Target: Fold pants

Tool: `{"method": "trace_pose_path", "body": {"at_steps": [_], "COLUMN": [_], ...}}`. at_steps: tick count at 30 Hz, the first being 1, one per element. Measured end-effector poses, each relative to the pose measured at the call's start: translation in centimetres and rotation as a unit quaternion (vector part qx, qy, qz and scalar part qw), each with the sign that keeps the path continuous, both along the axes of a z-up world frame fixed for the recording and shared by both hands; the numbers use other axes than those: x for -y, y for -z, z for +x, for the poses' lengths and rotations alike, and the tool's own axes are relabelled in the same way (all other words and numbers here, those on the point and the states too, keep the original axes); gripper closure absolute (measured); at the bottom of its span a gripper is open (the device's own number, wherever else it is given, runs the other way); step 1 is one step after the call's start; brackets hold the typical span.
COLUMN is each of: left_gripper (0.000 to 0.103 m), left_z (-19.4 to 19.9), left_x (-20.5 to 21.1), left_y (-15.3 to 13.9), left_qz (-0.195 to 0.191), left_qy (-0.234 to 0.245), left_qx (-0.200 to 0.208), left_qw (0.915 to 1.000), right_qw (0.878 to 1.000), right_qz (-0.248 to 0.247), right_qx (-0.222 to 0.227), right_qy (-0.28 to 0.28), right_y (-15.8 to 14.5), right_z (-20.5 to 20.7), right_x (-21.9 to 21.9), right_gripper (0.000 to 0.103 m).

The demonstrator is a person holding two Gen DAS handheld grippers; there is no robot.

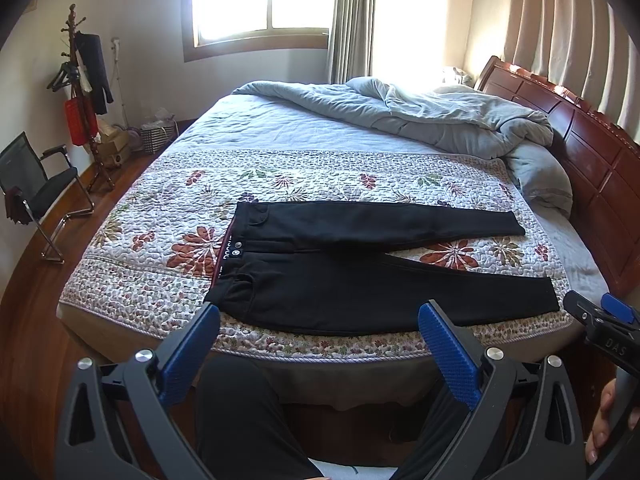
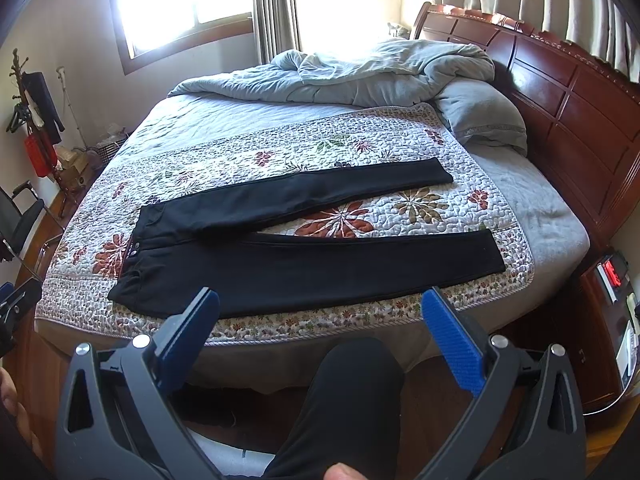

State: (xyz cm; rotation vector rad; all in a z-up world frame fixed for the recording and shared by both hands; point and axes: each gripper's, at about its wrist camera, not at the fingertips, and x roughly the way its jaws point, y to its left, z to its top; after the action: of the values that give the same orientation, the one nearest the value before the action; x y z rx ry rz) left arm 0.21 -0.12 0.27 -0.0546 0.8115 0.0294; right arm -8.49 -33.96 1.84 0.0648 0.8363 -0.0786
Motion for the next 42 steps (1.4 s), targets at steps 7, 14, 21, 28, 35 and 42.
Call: {"method": "trace_pose_path", "body": {"at_steps": [7, 14, 21, 28, 35, 42], "left_gripper": [0.004, 0.004, 0.004, 0.004, 0.004, 0.004], "left_z": [-0.1, 0.1, 0.5, 0.7, 0.6, 0.5], "left_x": [0.1, 0.4, 0.6, 0.5, 0.3, 0.0], "left_y": [-0.1, 0.1, 0.4, 0.8, 1.2, 1.3], "left_qz": [-0.002, -0.003, 0.001, 0.002, -0.003, -0.003], "left_qy": [0.001, 0.005, 0.009, 0.008, 0.006, 0.006], "left_qx": [-0.001, -0.005, -0.012, -0.014, -0.020, -0.020], "left_qw": [1.0000, 1.0000, 0.9999, 0.9999, 0.9998, 0.9998], "right_qw": [1.000, 1.000, 1.000, 1.000, 1.000, 1.000], "right_qz": [-0.003, -0.010, -0.015, -0.016, -0.019, -0.021], "right_qx": [-0.001, 0.002, 0.002, 0.002, 0.003, 0.004], "right_qy": [-0.001, 0.000, 0.000, -0.002, -0.003, -0.004], "right_y": [-0.1, -0.2, -0.4, -0.3, -0.2, -0.1], "right_z": [-0.1, -0.1, 0.2, 0.5, 0.5, 0.3], "right_x": [0.0, 0.0, 0.0, 0.1, -0.2, -0.4], "right_gripper": [0.002, 0.002, 0.002, 0.002, 0.002, 0.002]}}
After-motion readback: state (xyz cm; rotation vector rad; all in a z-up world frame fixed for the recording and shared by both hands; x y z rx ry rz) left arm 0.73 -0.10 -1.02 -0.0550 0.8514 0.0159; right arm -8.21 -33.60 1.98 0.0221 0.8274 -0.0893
